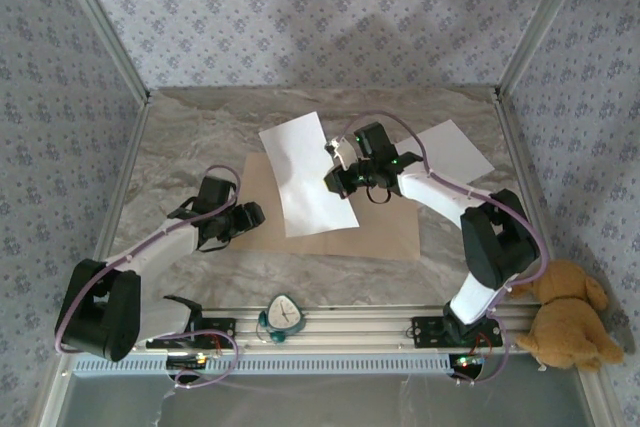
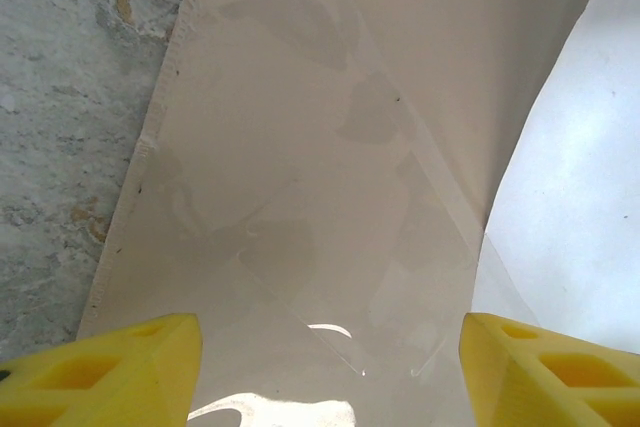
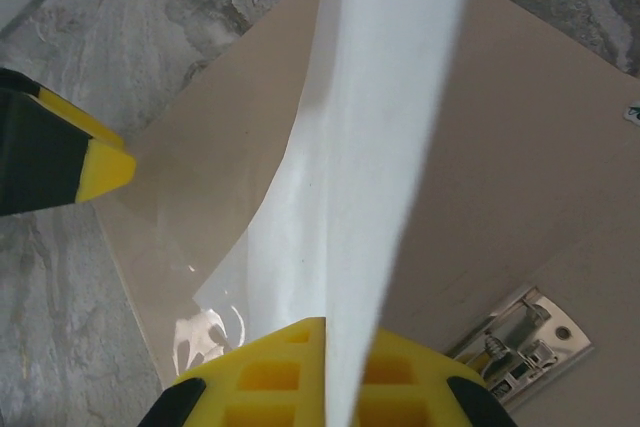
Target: Put the files into the folder
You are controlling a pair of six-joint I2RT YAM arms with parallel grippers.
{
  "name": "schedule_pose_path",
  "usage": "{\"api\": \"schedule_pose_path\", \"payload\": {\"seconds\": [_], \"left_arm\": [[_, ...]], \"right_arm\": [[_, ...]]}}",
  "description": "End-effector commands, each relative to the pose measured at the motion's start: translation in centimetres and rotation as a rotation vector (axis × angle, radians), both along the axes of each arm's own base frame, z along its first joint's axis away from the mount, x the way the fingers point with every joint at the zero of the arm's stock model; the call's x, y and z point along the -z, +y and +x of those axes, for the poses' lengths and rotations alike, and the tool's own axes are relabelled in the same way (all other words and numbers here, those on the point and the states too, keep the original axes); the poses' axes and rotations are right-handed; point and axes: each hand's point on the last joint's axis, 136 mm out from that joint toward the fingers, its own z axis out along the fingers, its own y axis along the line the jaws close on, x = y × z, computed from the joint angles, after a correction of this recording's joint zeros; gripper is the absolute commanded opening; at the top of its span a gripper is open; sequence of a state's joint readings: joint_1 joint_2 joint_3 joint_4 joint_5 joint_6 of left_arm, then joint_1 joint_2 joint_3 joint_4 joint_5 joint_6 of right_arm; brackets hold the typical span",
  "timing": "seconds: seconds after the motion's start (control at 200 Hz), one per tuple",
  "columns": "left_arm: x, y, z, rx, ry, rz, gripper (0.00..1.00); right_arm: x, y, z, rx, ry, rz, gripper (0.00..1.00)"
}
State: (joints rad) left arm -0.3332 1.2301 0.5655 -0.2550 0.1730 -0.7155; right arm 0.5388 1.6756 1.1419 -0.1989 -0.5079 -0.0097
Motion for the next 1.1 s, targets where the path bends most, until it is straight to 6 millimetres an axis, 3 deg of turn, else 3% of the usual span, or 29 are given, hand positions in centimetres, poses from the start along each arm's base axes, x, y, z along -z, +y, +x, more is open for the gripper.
{"api": "schedule_pose_path", "payload": {"seconds": [0.0, 1.094], "left_arm": [[-0.1, 0.0, -0.7, 0.012, 0.006, -0.013, 0.69], [-0.7, -0.2, -0.4, 0.019, -0.006, -0.022, 0.7]], "right_arm": [[1.0, 0.5, 0.0, 0.007, 0.053, 0.043, 0.0], [3.8, 2.0, -0.4, 0.046, 0.168, 0.234, 0.0]]}}
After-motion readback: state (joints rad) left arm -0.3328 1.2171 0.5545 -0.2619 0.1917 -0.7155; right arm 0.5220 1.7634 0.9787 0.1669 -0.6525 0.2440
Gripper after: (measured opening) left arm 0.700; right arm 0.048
